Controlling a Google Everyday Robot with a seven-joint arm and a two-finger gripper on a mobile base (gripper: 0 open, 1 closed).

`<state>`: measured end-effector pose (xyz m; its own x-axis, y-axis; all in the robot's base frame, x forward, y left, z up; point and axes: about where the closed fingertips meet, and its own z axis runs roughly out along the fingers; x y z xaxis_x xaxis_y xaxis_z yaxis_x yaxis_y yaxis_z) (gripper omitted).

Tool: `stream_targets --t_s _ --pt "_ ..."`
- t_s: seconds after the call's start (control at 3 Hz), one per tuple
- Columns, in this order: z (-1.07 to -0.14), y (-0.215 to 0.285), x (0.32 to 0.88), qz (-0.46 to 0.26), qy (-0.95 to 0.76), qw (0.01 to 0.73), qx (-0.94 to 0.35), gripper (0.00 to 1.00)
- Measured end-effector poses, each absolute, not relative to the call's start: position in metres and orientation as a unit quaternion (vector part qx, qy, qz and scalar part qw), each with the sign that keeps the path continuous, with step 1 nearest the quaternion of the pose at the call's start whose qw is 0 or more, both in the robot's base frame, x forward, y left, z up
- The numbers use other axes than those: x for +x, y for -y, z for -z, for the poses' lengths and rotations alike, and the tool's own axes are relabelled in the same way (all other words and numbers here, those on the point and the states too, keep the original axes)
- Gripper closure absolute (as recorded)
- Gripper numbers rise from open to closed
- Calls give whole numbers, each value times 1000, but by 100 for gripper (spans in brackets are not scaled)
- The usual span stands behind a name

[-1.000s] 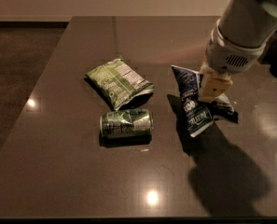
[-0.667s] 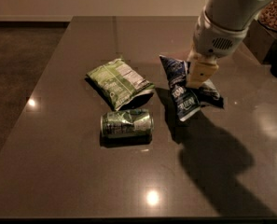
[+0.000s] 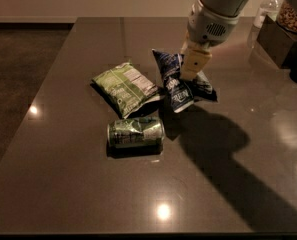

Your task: Move blue chip bag near green jalapeno chip bag

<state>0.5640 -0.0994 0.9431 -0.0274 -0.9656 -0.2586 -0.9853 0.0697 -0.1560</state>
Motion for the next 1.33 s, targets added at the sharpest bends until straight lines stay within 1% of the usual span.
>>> stream_targets --t_s 0.33,0.67,1.0,1.33 --pt "-942 80 577 -49 -700 149 -697 58" --pt "-942 80 580 -45 -701 157 -694 35" --pt "-942 77 584 -44 -701 164 -693 5" --pt "-941 75 586 -43 -700 167 -693 0"
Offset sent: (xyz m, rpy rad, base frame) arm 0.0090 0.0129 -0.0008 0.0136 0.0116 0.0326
